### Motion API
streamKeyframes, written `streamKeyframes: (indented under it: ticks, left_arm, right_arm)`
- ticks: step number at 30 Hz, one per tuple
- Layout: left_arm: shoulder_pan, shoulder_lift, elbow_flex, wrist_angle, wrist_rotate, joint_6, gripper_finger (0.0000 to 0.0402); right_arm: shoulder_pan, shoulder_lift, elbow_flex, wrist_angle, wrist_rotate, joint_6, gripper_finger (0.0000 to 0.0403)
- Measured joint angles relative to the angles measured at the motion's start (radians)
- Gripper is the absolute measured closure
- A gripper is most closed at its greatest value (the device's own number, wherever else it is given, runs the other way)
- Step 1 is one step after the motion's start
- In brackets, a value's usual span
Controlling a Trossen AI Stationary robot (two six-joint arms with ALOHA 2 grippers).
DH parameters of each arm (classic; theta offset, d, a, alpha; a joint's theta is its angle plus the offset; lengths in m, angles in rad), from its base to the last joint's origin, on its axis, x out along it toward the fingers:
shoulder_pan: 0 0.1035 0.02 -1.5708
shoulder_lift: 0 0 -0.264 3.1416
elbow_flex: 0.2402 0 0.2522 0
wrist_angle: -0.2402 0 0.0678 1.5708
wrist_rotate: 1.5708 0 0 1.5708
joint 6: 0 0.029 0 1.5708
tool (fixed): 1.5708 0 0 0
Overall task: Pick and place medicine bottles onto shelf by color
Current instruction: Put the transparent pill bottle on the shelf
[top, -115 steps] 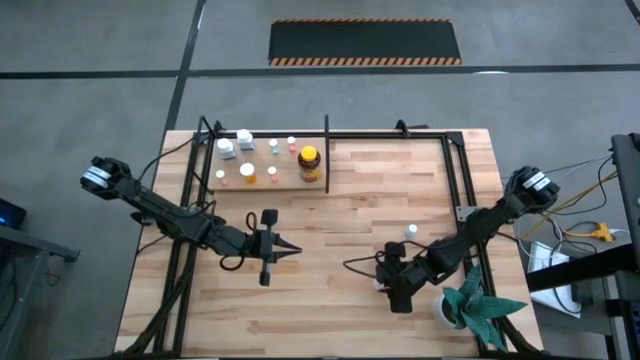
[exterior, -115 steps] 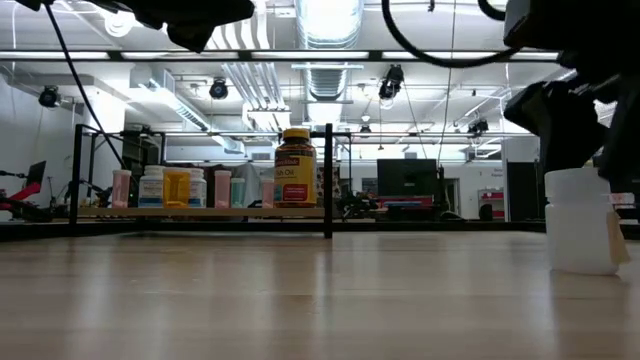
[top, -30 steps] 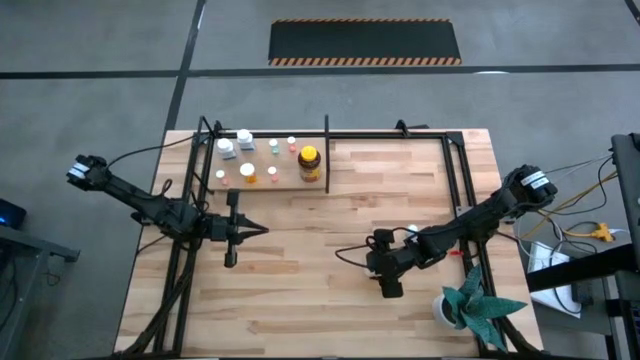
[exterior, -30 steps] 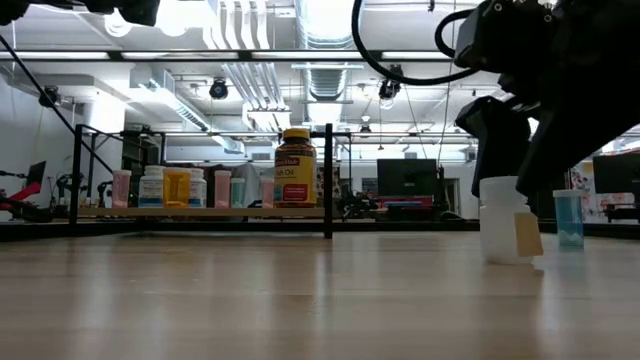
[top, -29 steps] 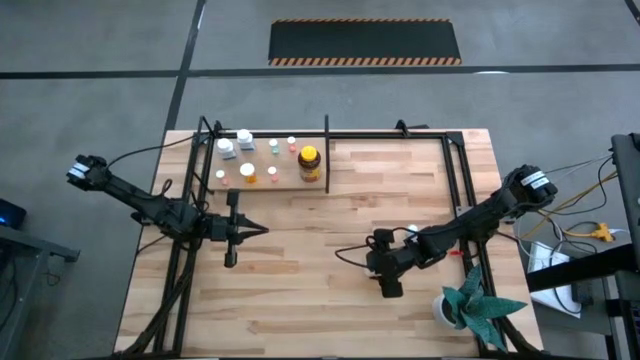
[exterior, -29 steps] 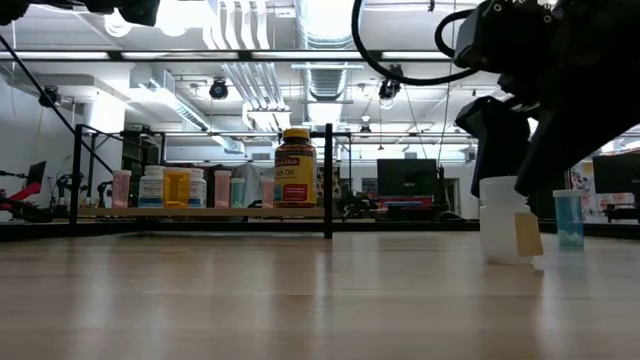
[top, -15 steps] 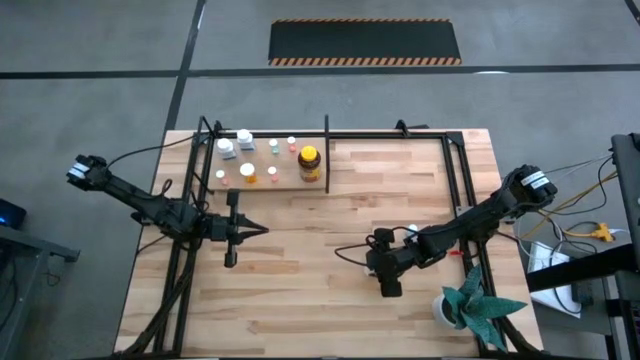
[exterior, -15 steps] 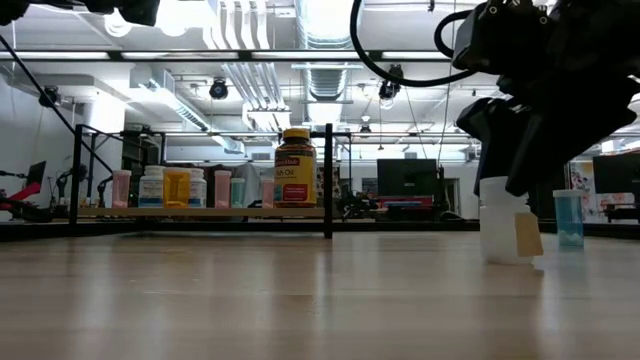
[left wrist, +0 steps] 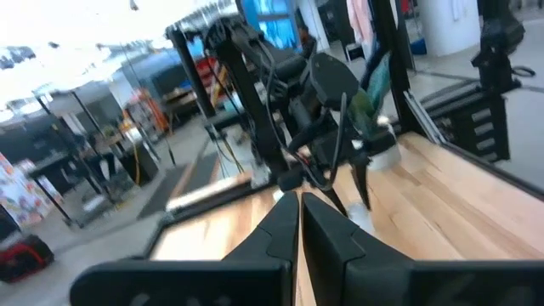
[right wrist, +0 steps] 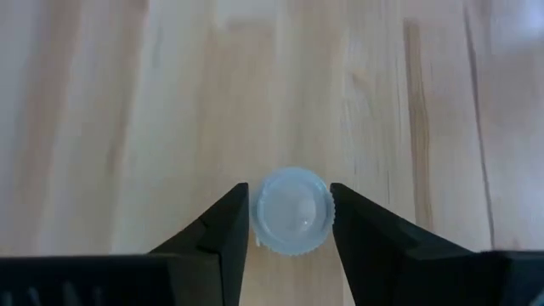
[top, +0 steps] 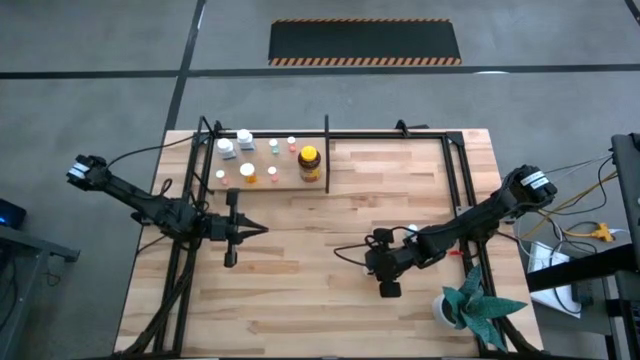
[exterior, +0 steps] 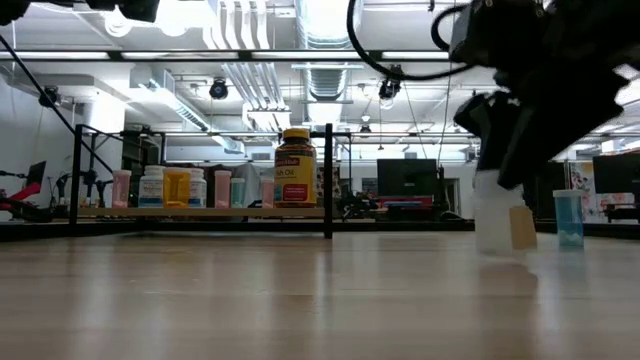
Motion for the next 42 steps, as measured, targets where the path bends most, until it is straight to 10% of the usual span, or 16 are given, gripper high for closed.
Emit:
streamKeyframes:
  ticks: [14,22,42]
  left_arm:
    - [0.000,-0.065,0.018,0.190,-0.048,0.171,0.0402]
    - [0.000,-0.131,0.005,0.243,-0.235,0.162,0.0402]
    - [-0.001,-0.170,-0.035,0.239,-0.239,0.136,0.0402]
  right_arm:
    - [-0.142,0.035,0.437,-0.304,0.001,-0.177,0.0263]
    - [-0.240,0.201,0.749,-0.414,-0.005,-0.460,0.0263]
    - [-0.541,0.670,1.391,-0.492,-0.077,-0.778,0.0264]
